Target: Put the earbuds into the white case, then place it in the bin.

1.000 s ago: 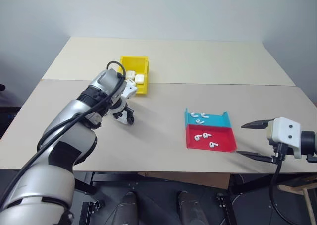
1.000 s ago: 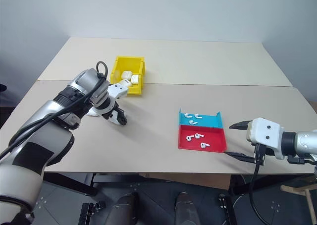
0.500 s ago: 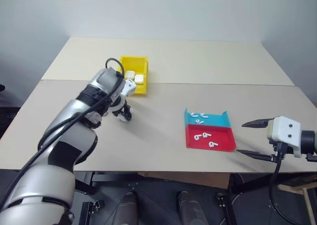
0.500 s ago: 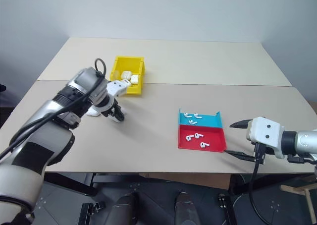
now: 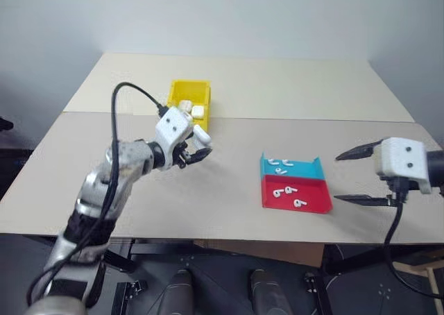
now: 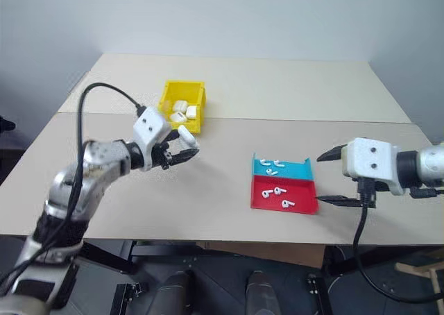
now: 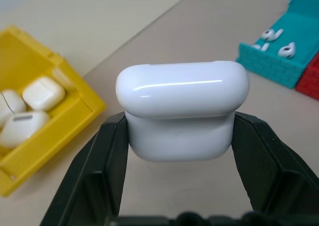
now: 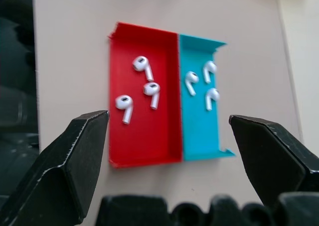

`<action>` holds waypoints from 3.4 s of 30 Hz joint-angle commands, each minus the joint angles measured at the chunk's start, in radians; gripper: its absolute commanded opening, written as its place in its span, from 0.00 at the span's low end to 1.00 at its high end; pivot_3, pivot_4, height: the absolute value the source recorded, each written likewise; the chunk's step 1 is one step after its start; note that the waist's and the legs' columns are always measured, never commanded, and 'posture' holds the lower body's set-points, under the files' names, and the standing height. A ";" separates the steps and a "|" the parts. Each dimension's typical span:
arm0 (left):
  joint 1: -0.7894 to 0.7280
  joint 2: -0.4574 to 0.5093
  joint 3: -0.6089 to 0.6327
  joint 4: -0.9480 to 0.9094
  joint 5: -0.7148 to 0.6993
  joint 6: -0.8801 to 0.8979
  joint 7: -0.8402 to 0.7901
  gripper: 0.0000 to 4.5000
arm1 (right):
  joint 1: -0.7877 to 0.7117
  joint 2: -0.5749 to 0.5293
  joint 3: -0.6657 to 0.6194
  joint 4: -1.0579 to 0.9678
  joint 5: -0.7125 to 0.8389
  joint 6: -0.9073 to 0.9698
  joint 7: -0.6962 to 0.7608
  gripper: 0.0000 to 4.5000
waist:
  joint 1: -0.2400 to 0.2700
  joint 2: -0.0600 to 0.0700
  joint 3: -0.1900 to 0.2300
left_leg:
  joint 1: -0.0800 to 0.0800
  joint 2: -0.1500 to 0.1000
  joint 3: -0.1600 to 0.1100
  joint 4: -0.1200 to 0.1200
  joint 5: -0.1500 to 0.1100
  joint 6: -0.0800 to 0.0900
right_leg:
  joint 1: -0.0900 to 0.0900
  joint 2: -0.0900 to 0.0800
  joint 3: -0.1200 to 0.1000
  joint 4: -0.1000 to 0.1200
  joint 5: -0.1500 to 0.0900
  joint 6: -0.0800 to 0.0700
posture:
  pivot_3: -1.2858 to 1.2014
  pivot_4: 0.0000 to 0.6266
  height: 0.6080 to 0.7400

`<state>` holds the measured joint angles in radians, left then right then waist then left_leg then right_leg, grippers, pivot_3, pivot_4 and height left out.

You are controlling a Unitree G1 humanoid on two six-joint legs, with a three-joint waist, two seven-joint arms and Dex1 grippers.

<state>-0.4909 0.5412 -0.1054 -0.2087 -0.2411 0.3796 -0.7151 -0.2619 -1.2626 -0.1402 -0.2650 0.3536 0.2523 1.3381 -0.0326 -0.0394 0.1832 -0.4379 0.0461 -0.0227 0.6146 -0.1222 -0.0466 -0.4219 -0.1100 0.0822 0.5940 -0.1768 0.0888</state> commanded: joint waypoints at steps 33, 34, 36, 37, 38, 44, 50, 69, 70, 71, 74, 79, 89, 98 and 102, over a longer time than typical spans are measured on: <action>0.289 -0.157 -0.043 -0.002 -0.192 -0.565 -0.325 0.62 | -0.427 0.242 0.611 0.046 -0.515 0.193 0.118 0.59 | -0.008 0.003 -0.002 | -0.002 0.002 0.006 0.001 0.000 0.001 | -0.002 -0.002 0.000 0.002 0.000 0.000 | 0.52 0.24 1.00; 0.289 -0.158 -0.045 -0.008 -0.191 -0.560 -0.322 0.62 | -0.428 0.248 0.613 0.051 -0.521 0.195 0.115 0.52 | -0.008 0.003 -0.002 | -0.002 0.002 0.006 0.000 0.000 0.001 | -0.002 -0.002 0.000 0.002 0.000 0.000 | 0.52 0.24 1.00; 0.288 -0.159 -0.045 -0.011 -0.188 -0.555 -0.314 0.62 | -0.427 0.253 0.612 0.057 -0.529 0.193 0.117 0.52 | -0.010 0.003 -0.002 | -0.002 0.002 0.006 0.000 0.000 0.000 | -0.002 -0.002 0.000 0.002 0.000 0.000 | 0.52 0.24 1.00; 0.285 -0.158 -0.043 -0.012 -0.188 -0.554 -0.312 0.62 | -0.427 0.256 0.612 0.062 -0.536 0.194 0.115 0.52 | -0.010 0.003 -0.002 | -0.002 0.002 0.006 0.000 0.000 0.001 | -0.003 -0.002 0.000 0.002 0.000 0.000 | 0.52 0.24 1.00; 0.284 -0.153 -0.042 -0.015 -0.185 -0.548 -0.310 0.62 | -0.427 0.259 0.613 0.068 -0.543 0.192 0.112 0.52 | -0.010 0.003 -0.002 | -0.002 0.002 0.006 0.000 0.000 0.001 | -0.003 -0.002 0.000 0.002 0.000 0.000 | 0.52 0.24 1.00; 0.275 -0.144 -0.036 -0.013 -0.183 -0.540 -0.299 0.62 | -0.429 0.281 0.616 0.094 -0.562 0.187 0.111 0.52 | -0.010 0.003 -0.002 | -0.002 0.002 0.006 0.000 0.000 0.000 | -0.003 -0.002 0.000 0.002 0.000 0.000 | 0.52 0.24 1.00; 0.279 -0.142 -0.042 -0.021 -0.174 -0.523 -0.284 0.62 | -0.439 0.311 0.622 0.130 -0.580 0.183 0.112 0.52 | -0.010 0.003 -0.002 | -0.002 0.002 0.005 0.000 0.000 0.000 | -0.003 -0.002 0.000 0.002 0.000 0.000 | 0.52 0.24 1.00; 0.290 -0.141 -0.043 -0.037 -0.162 -0.504 -0.265 0.62 | -0.426 0.313 0.613 0.160 -0.604 0.146 0.102 0.34 | -0.010 0.003 -0.002 | -0.002 0.002 0.006 -0.001 0.000 0.000 | -0.003 -0.002 -0.001 0.001 0.000 0.000 | 0.52 0.24 1.00; 0.290 -0.141 -0.043 -0.036 -0.161 -0.505 -0.264 0.62 | -0.425 0.313 0.615 0.162 -0.606 0.143 0.101 0.34 | -0.010 0.003 -0.002 | -0.002 0.002 0.005 -0.001 0.000 0.000 | -0.003 -0.002 0.000 0.001 0.000 0.000 | 0.52 0.24 1.00; 0.291 -0.141 -0.043 -0.036 -0.158 -0.504 -0.262 0.62 | -0.424 0.314 0.616 0.164 -0.608 0.140 0.100 0.34 | -0.010 0.003 -0.002 | -0.002 0.002 0.005 -0.001 0.000 0.000 | -0.003 -0.002 -0.001 0.001 0.000 0.000 | 0.52 0.24 1.00; 0.292 -0.141 -0.044 -0.037 -0.155 -0.502 -0.259 0.62 | -0.422 0.316 0.616 0.168 -0.610 0.139 0.099 0.22 | -0.011 0.003 -0.002 | -0.002 0.002 0.006 -0.001 0.000 0.000 | -0.003 -0.002 -0.001 0.001 0.000 0.000 | 0.52 0.24 1.00; 0.290 -0.141 -0.042 -0.045 -0.164 -0.492 -0.256 0.62 | -0.418 0.316 0.609 0.156 -0.609 0.145 0.095 0.15 | -0.011 0.003 -0.002 | -0.002 0.002 0.006 -0.001 0.000 0.000 | -0.003 -0.002 0.000 0.001 0.000 0.000 | 0.52 0.24 1.00; 0.220 -0.163 -0.041 -0.154 -0.253 -0.373 -0.222 0.62 | -0.397 0.287 0.224 -0.049 -0.262 0.310 0.109 0.15 | -0.006 0.003 -0.001 | -0.003 0.002 0.005 -0.002 0.000 0.000 | -0.004 -0.002 -0.001 0.001 0.000 0.000 | 0.52 0.24 1.00; 0.169 -0.107 -0.013 -0.258 -0.391 -0.225 -0.252 0.62 | -0.406 0.502 -0.206 -0.141 0.264 0.362 -0.072 0.15 | -0.012 0.002 -0.002 | -0.003 0.002 0.002 -0.002 0.000 0.000 | -0.002 -0.001 -0.003 0.001 0.000 0.001 | 0.52 0.24 1.00; 0.144 -0.081 -0.021 -0.261 -0.400 -0.188 -0.269 0.62 | -0.422 0.623 -0.238 -0.165 0.425 0.328 -0.161 0.15 | -0.014 0.002 -0.001 | -0.003 0.002 0.000 -0.002 0.000 0.000 | -0.002 0.000 -0.004 0.000 0.000 0.000 | 0.52 0.24 1.00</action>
<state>-0.3260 0.4585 -0.1336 -0.4261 -0.6220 0.1866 -0.9757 -0.6596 -0.6540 -0.3377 -0.3934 0.7059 0.6112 1.2087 -0.0463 -0.0376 0.1817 -0.4408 0.0484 -0.0227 0.6125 -0.1220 -0.0462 -0.4236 -0.1101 0.0785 0.5942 -0.1772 0.0892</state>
